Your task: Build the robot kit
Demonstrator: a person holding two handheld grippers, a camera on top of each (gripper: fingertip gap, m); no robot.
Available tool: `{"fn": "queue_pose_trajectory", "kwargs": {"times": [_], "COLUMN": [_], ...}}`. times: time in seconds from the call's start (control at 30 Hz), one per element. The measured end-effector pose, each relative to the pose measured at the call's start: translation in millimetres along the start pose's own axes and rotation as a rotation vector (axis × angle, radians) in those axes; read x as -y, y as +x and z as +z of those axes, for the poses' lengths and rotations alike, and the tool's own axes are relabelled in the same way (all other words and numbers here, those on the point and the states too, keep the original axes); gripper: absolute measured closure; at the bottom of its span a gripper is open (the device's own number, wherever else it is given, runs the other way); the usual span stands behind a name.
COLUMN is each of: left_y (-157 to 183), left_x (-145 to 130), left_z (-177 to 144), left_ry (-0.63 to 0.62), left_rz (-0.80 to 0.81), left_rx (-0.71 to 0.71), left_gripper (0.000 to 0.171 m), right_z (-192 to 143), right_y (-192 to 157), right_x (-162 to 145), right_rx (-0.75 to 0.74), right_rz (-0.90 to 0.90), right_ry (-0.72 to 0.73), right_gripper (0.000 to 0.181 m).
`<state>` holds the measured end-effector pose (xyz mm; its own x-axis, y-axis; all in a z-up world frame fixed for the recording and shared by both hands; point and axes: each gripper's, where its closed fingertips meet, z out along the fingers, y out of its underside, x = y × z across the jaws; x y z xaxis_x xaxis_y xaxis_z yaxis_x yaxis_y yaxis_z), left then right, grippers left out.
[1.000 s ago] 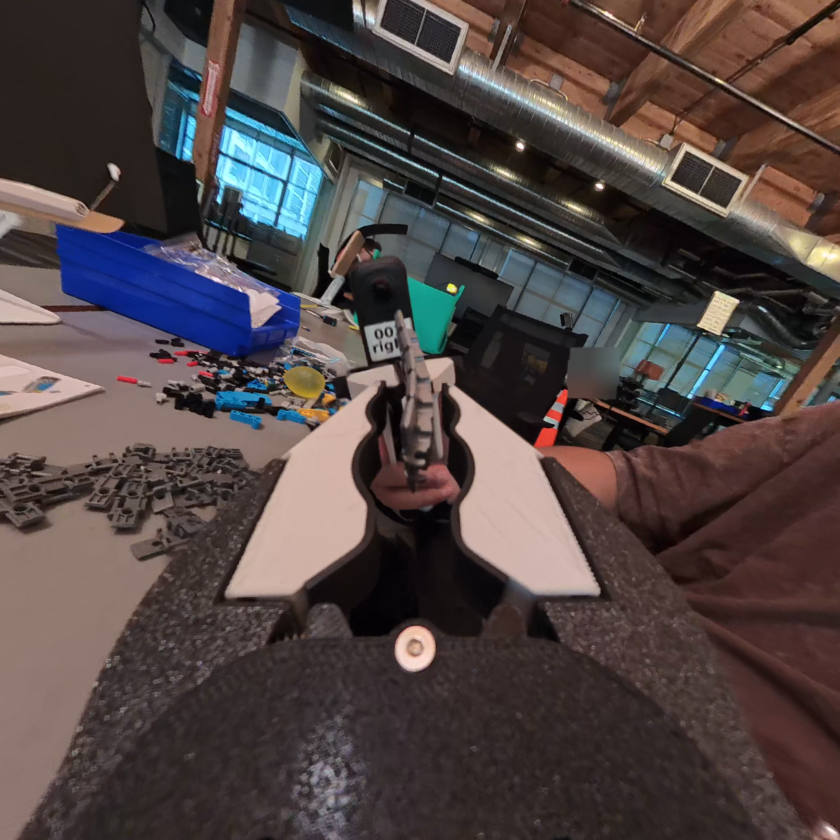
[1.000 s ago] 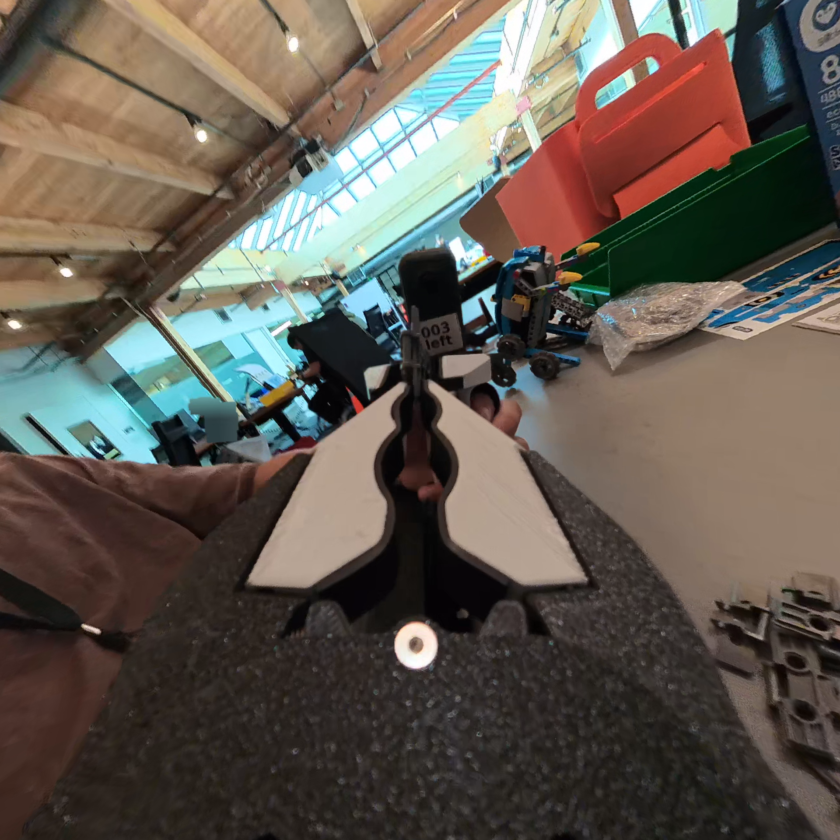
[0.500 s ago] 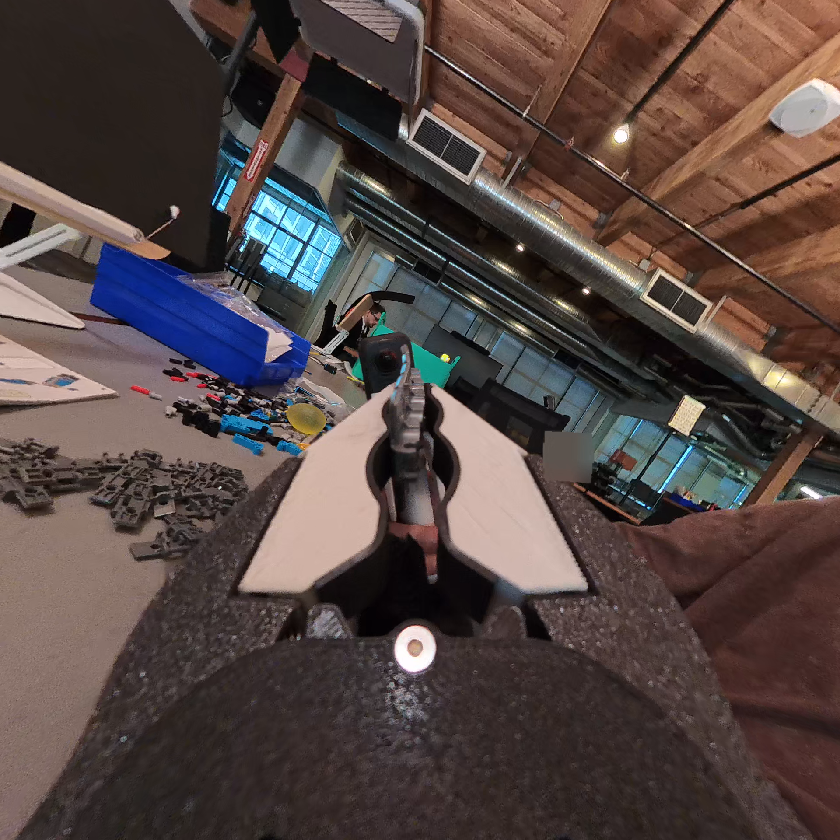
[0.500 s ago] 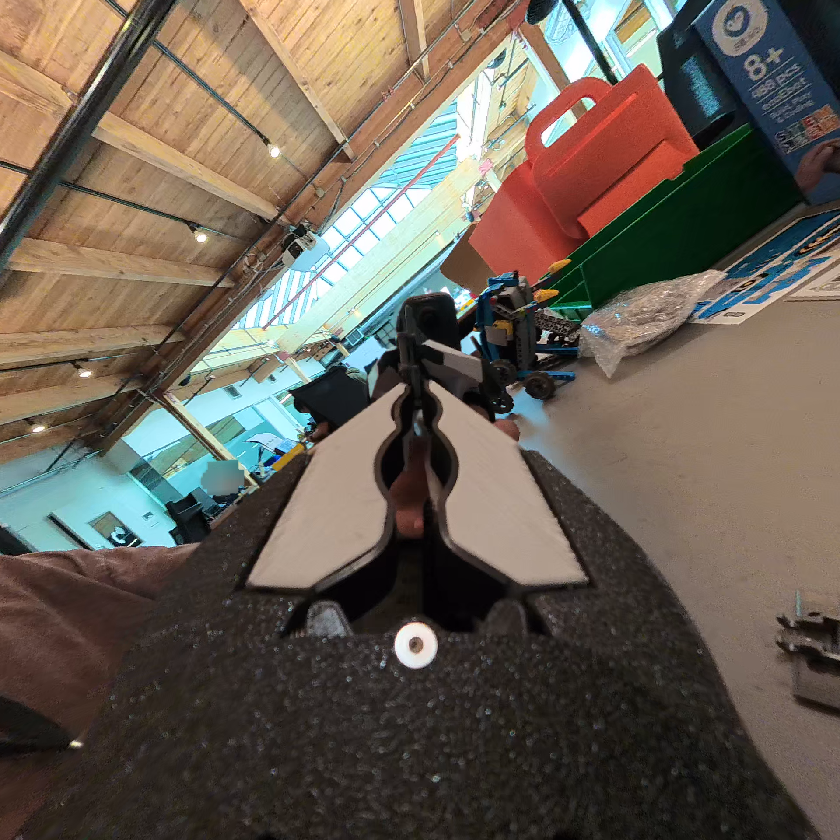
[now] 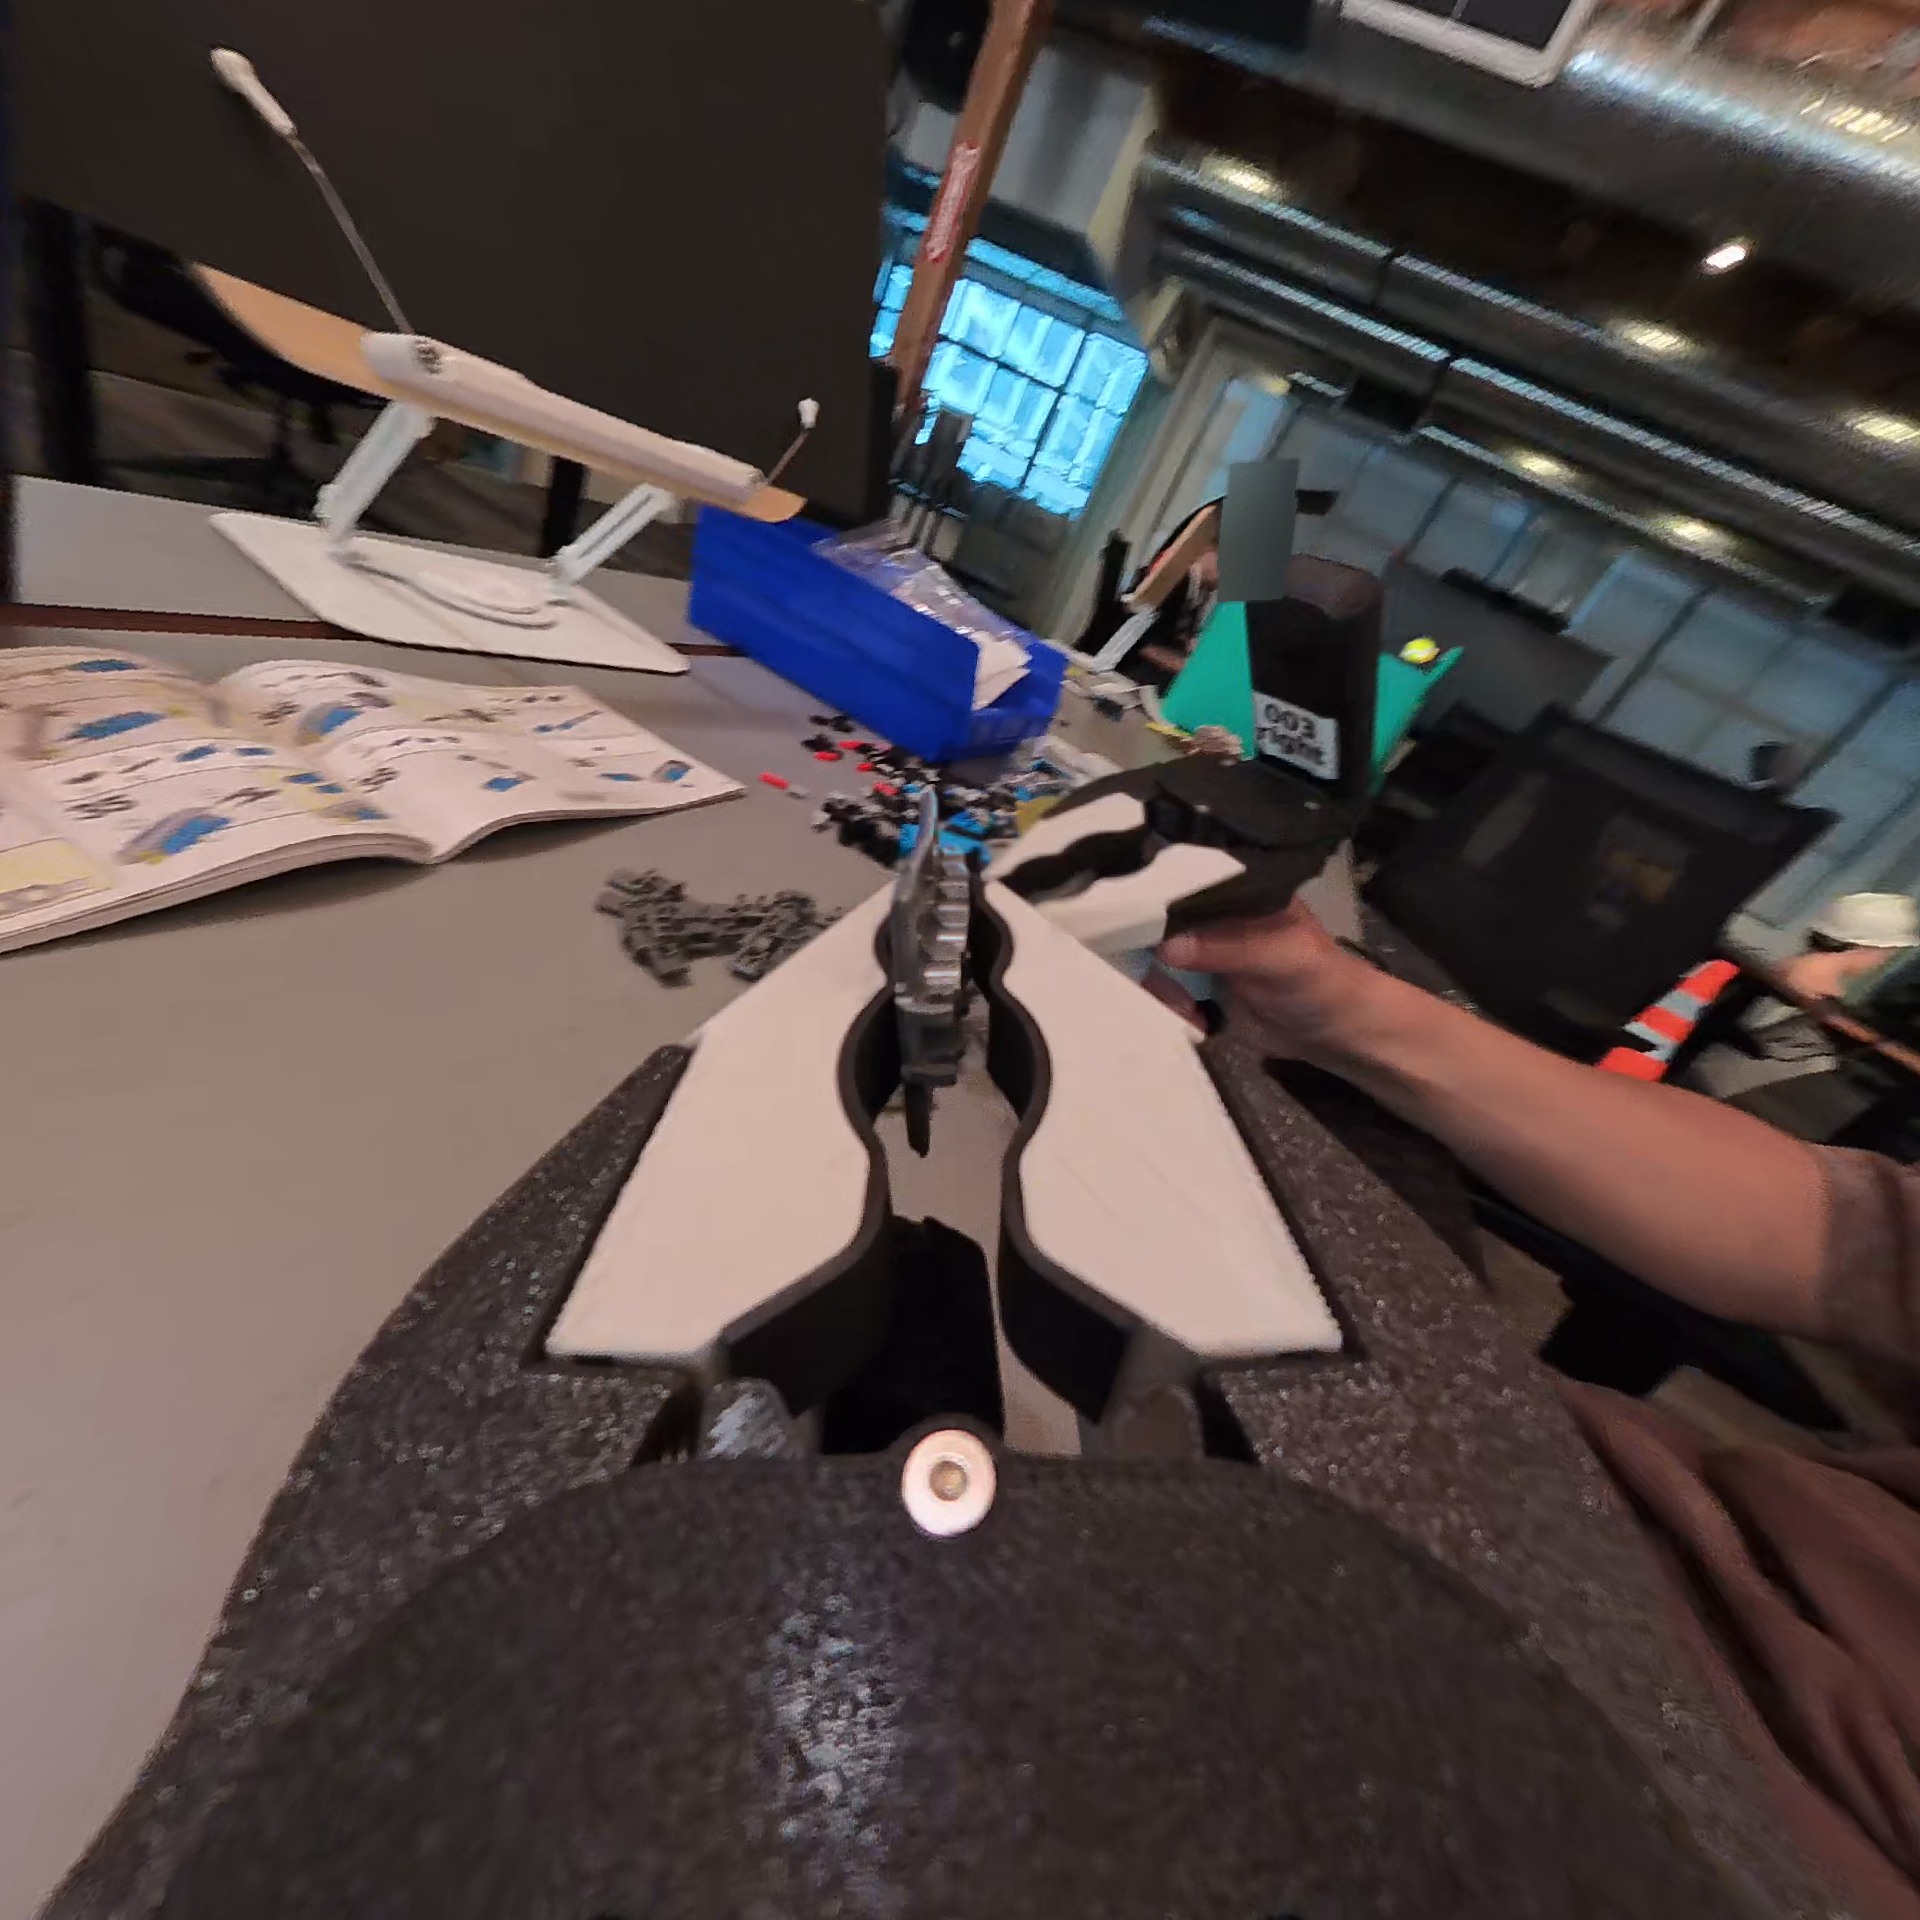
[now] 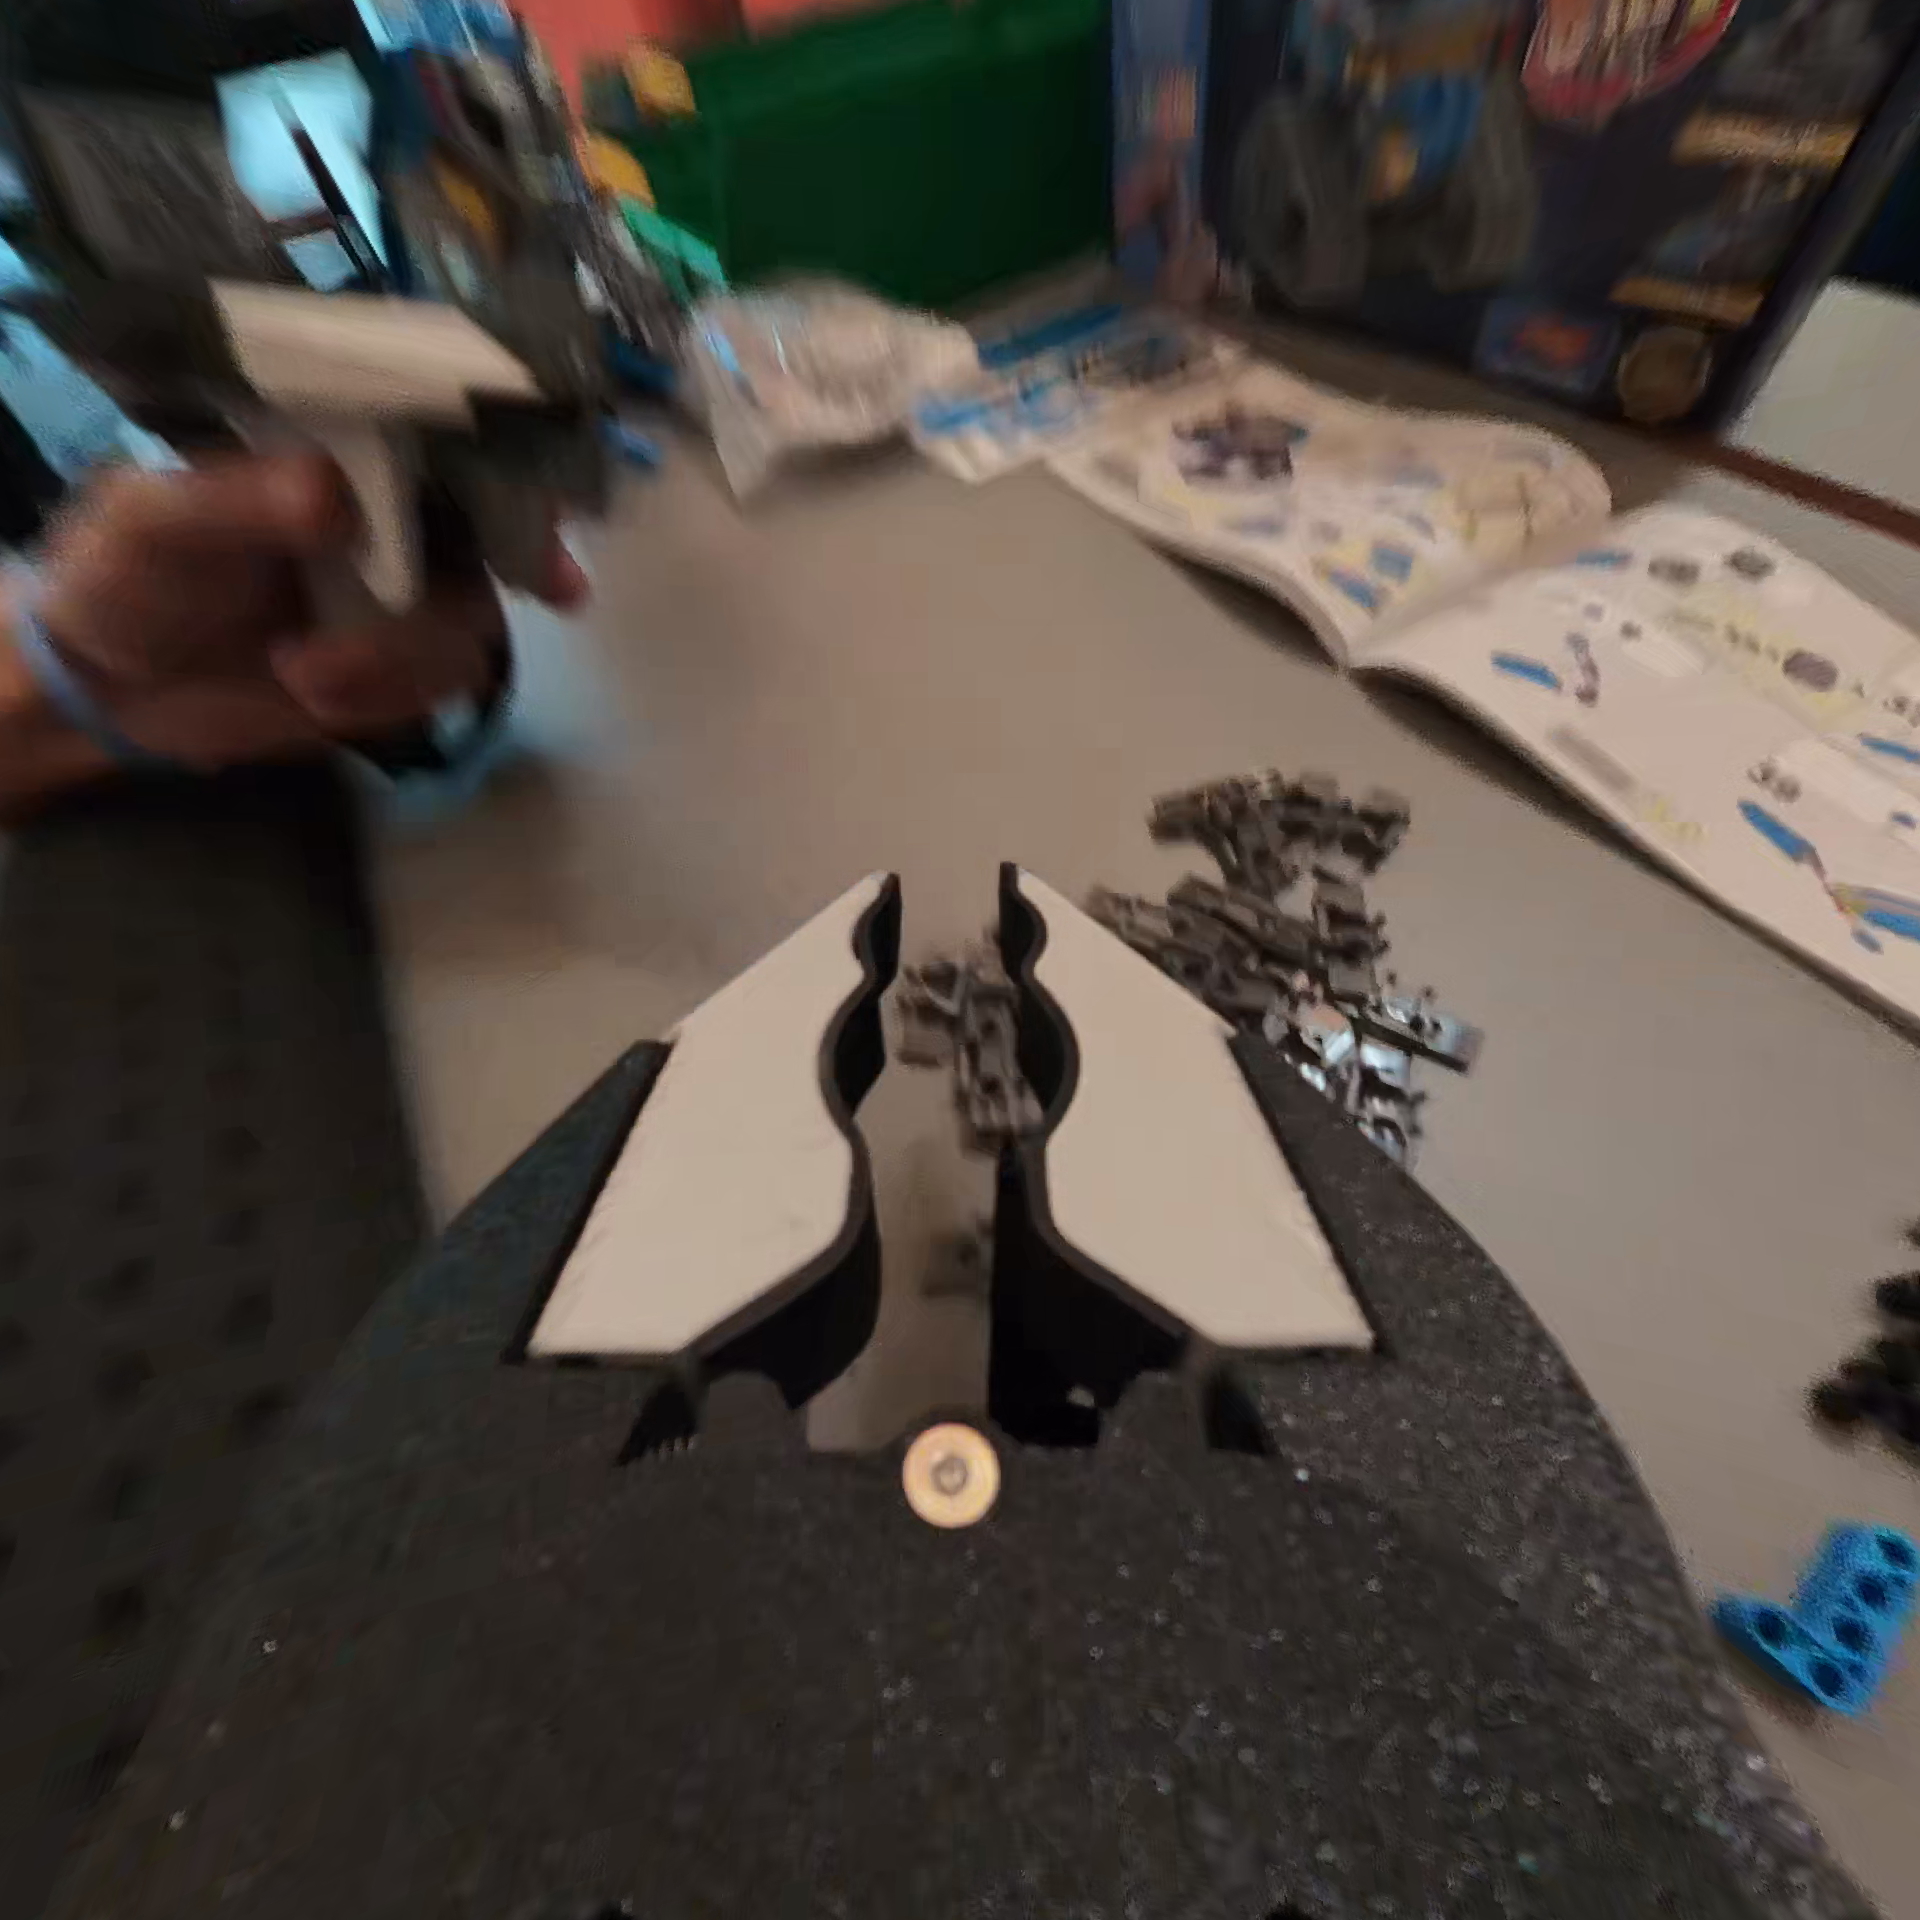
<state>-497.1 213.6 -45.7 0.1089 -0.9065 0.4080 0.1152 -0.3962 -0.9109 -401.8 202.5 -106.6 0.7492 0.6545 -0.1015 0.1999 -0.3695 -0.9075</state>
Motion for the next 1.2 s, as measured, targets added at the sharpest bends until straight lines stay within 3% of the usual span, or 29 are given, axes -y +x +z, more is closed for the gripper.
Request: {"fn": "queue_pose_trajectory", "kwargs": {"times": [0.07,0.4,0.77,0.97,1.07,1.13,1.2], "left_y": [-5,-1,2,2,8,15,24], "left_x": [-4,-13,-18,-22,-22,-22,-22], "left_z": [1,8,12,16,15,15,15], "left_ry": [-0.026,-0.076,-0.100,-0.124,-0.121,-0.115,-0.110], "left_rz": [0.043,0.083,0.092,0.088,0.081,0.071,0.053], "left_rx": [0.051,0.053,0.031,0.023,-0.005,-0.049,-0.106], "left_gripper": [0.164,0.164,0.164,0.164,0.164,0.164,0.164], "right_z": [9,21,17,14,14,16,21], "right_y": [4,12,6,18,9,-13,-18], "right_x": [-22,-56,-53,-57,-42,-32,-38], "right_rx": [-0.025,-0.096,0.007,-0.086,-0.068,0.004,0.009], "right_rz": [-0.040,-0.165,-0.051,-0.061,-0.116,-0.204,-0.291], "right_ry": [-0.128,-0.335,-0.295,-0.312,-0.235,-0.178,-0.212], "right_gripper": [0.161,0.163,0.164,0.164,0.149,0.149,0.150]}}
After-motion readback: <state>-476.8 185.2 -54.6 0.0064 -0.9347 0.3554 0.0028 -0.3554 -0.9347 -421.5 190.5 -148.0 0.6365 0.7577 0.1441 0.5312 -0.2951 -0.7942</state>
